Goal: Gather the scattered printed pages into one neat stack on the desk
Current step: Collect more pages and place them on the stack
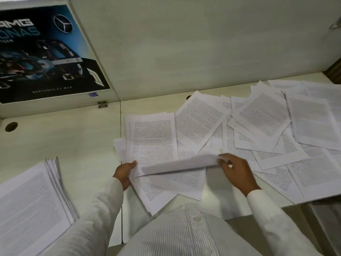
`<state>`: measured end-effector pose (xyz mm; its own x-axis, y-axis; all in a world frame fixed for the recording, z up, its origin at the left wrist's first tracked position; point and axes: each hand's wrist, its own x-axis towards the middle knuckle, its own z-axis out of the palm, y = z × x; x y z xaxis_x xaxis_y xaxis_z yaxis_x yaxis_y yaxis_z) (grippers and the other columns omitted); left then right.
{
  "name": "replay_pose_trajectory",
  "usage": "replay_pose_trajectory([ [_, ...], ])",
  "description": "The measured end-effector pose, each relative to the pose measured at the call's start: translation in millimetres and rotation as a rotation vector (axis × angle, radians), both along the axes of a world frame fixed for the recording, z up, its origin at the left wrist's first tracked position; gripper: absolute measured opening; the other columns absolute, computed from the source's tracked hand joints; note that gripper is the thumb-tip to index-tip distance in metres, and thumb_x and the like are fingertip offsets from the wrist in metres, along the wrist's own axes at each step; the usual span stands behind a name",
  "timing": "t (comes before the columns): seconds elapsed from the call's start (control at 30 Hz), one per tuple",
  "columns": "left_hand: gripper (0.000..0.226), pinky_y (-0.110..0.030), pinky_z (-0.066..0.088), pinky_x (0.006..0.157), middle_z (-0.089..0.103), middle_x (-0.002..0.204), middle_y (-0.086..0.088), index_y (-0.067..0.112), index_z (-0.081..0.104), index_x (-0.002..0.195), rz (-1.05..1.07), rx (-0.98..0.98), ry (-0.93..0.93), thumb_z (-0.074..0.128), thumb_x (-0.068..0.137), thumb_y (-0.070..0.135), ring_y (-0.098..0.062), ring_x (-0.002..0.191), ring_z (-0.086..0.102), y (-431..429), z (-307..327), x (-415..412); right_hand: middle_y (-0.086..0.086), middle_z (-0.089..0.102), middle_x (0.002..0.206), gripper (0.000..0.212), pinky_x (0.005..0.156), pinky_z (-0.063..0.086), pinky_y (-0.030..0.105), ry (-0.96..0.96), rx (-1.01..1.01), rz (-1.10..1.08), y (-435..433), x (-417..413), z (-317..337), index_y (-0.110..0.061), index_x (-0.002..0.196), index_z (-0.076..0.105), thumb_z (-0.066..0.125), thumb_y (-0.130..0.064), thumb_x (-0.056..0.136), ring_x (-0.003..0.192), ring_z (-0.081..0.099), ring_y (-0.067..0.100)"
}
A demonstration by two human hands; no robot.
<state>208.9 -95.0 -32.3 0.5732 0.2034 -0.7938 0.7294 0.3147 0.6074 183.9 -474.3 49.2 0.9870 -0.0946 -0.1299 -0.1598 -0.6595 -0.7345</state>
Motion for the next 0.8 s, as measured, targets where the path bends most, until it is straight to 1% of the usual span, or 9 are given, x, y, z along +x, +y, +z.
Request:
replay_pose_trajectory([
  [0.1, 0.042, -0.044, 0.051, 0.091, 0.062, 0.131, -0.016, 0.001, 0.052, 0.137, 0.021, -0.018, 0.008, 0.059, 0.097, 0.012, -0.034, 0.111, 0.062, 7, -3, -6, -0.001, 0.067, 0.095, 0.016, 0.071, 0.041, 0.016, -0.119, 0.028, -0.143, 7, 24, 28, -0.011, 0.107, 0.072, 0.063, -0.015, 0.095, 0.089, 0.062, 0.018],
  [0.23, 0.044, -0.043, 0.052, 0.088, 0.064, 0.128, -0.015, 0.001, 0.053, 0.136, 0.033, -0.011, 0.022, 0.063, 0.095, 0.013, -0.034, 0.111, 0.062, 10, -8, -15, 0.001, 0.067, 0.099, 0.023, 0.081, 0.045, 0.022, -0.332, 0.102, -0.339, 25, 54, 62, -0.005, 0.107, 0.069, 0.060, -0.023, 0.096, 0.090, 0.058, 0.014],
  [0.33, 0.043, -0.044, 0.051, 0.094, 0.065, 0.127, -0.016, 0.001, 0.056, 0.134, 0.063, -0.032, 0.009, 0.064, 0.093, 0.010, -0.034, 0.112, 0.063, 12, -10, -26, 0.005, 0.067, 0.094, 0.025, 0.078, 0.044, 0.011, -0.585, 0.126, -0.391, 48, 65, 86, -0.001, 0.103, 0.068, 0.058, -0.023, 0.098, 0.085, 0.058, 0.012],
  [0.4, 0.040, -0.045, 0.052, 0.093, 0.066, 0.124, -0.016, 0.002, 0.059, 0.131, 0.066, -0.066, 0.016, 0.064, 0.092, 0.008, -0.036, 0.113, 0.063, 12, -9, -35, 0.001, 0.067, 0.096, 0.019, 0.079, 0.047, 0.010, -0.745, 0.093, -0.282, 68, 63, 97, -0.002, 0.106, 0.069, 0.059, -0.017, 0.099, 0.086, 0.061, 0.009],
  [0.5, 0.036, -0.048, 0.052, 0.094, 0.066, 0.124, -0.018, 0.002, 0.061, 0.126, 0.055, -0.120, 0.028, 0.062, 0.090, 0.004, -0.039, 0.116, 0.061, 14, -8, -49, 0.001, 0.069, 0.100, 0.017, 0.083, 0.050, 0.016, -0.848, 0.035, 0.078, 107, 49, 85, -0.002, 0.110, 0.071, 0.061, -0.007, 0.097, 0.088, 0.064, 0.009],
  [0.6, 0.038, -0.051, 0.049, 0.096, 0.066, 0.123, -0.020, 0.000, 0.062, 0.126, 0.029, -0.121, 0.040, 0.061, 0.089, 0.003, -0.038, 0.110, 0.062, 16, -9, -58, 0.006, 0.074, 0.107, 0.026, 0.083, 0.056, 0.035, -0.703, -0.050, 0.432, 149, 31, 41, -0.009, 0.113, 0.072, 0.058, -0.012, 0.092, 0.094, 0.069, 0.021],
  [0.67, 0.036, -0.050, 0.050, 0.093, 0.068, 0.120, -0.019, 0.001, 0.062, 0.127, 0.050, -0.113, 0.019, 0.059, 0.092, 0.010, -0.036, 0.105, 0.064, 16, -8, -59, 0.006, 0.073, 0.107, 0.033, 0.077, 0.057, 0.040, -0.512, -0.151, 0.613, 169, 17, 4, -0.012, 0.116, 0.071, 0.052, -0.023, 0.091, 0.091, 0.069, 0.025],
  [0.73, 0.037, -0.045, 0.053, 0.088, 0.070, 0.116, -0.014, 0.010, 0.063, 0.124, 0.123, -0.154, -0.012, 0.052, 0.100, 0.035, -0.031, 0.104, 0.065, 15, -6, -57, 0.008, 0.070, 0.114, 0.041, 0.081, 0.055, 0.043, -0.250, -0.199, 0.771, 181, 3, -26, -0.014, 0.123, 0.068, 0.046, -0.032, 0.093, 0.097, 0.067, 0.029],
  [0.8, 0.053, -0.041, 0.054, 0.088, 0.071, 0.113, -0.008, 0.019, 0.063, 0.120, 0.147, -0.181, -0.011, 0.045, 0.095, 0.062, -0.028, 0.108, 0.065, 14, -2, -54, 0.007, 0.061, 0.132, 0.050, 0.098, 0.047, 0.043, 0.052, -0.228, 0.911, 184, -7, -42, -0.018, 0.137, 0.057, 0.052, -0.045, 0.095, 0.117, 0.059, 0.027],
])
